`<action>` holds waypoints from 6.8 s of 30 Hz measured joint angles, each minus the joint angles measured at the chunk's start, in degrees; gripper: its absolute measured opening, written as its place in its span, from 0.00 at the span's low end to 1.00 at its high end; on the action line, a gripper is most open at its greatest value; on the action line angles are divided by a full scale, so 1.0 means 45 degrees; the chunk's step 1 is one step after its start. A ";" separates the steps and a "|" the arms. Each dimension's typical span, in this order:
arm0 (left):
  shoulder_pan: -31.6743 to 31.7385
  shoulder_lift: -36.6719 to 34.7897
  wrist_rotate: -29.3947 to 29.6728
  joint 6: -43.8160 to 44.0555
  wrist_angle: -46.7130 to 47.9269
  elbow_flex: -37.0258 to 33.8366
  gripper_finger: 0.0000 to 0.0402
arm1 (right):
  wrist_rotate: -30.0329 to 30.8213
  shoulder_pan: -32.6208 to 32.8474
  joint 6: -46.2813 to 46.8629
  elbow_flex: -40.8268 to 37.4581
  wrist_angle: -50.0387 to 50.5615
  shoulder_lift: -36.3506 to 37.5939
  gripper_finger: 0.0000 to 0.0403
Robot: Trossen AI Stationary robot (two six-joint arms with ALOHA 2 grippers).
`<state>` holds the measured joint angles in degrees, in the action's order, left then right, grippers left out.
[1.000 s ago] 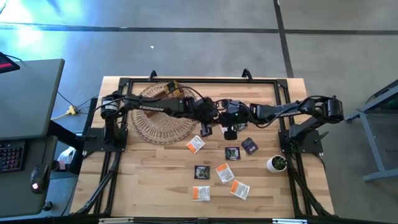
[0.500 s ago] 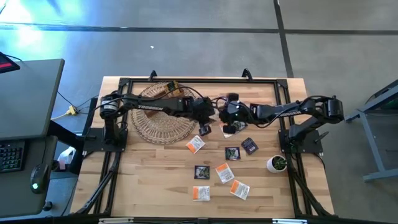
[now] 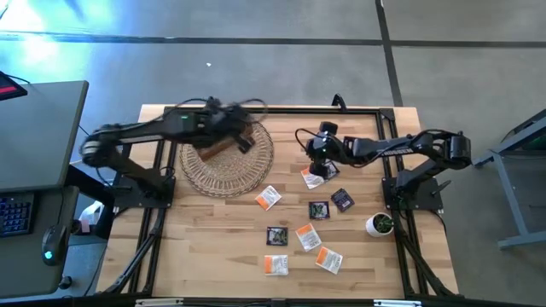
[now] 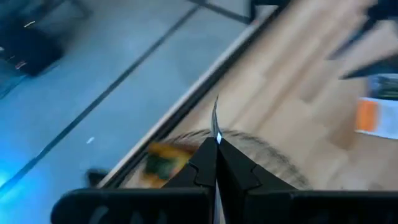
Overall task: Pick & Place Tea
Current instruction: Put the purple tea bag into the middle section of the wooden organizer
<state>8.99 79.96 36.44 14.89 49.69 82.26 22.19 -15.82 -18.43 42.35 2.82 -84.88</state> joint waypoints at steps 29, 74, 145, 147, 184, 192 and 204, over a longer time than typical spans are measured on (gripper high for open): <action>0.2454 -0.4001 0.1811 0.3750 -1.4575 -1.4494 0.00 | -0.3404 -0.0324 -0.0247 -0.0005 -0.0961 0.0000 0.38; 0.1845 -0.2572 -0.7940 0.1977 -1.5488 -1.1000 0.46 | -0.5209 0.1054 -0.0176 -0.0019 0.1619 0.0215 0.38; 0.1496 -0.0699 -0.7912 0.2424 -1.5688 -1.0929 0.46 | -0.7098 -0.0315 0.6003 -0.0084 0.4726 -0.1352 0.01; 0.1496 -0.0699 -0.7912 0.2424 -1.5683 -1.0929 0.46 | -0.6422 -0.0053 0.8110 -0.0121 0.4840 -0.0917 0.02; 0.1496 -0.0699 -0.7985 0.3458 -1.5688 -1.0929 0.46 | -0.6454 -0.0486 0.0901 -0.0024 0.3296 -0.1271 0.49; 0.1496 -0.0699 -0.7990 0.3424 -1.5679 -1.0929 0.46 | -0.6581 -0.0573 0.0964 0.0090 0.3366 -0.2384 0.49; 0.1496 -0.0699 -0.7994 0.3424 -1.5673 -1.0931 0.46 | -0.6451 -0.0911 0.1309 0.0105 0.2882 -0.2902 0.15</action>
<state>15.73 76.82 0.47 30.30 -20.84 33.07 -6.84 -19.92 -12.54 42.82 15.79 -97.94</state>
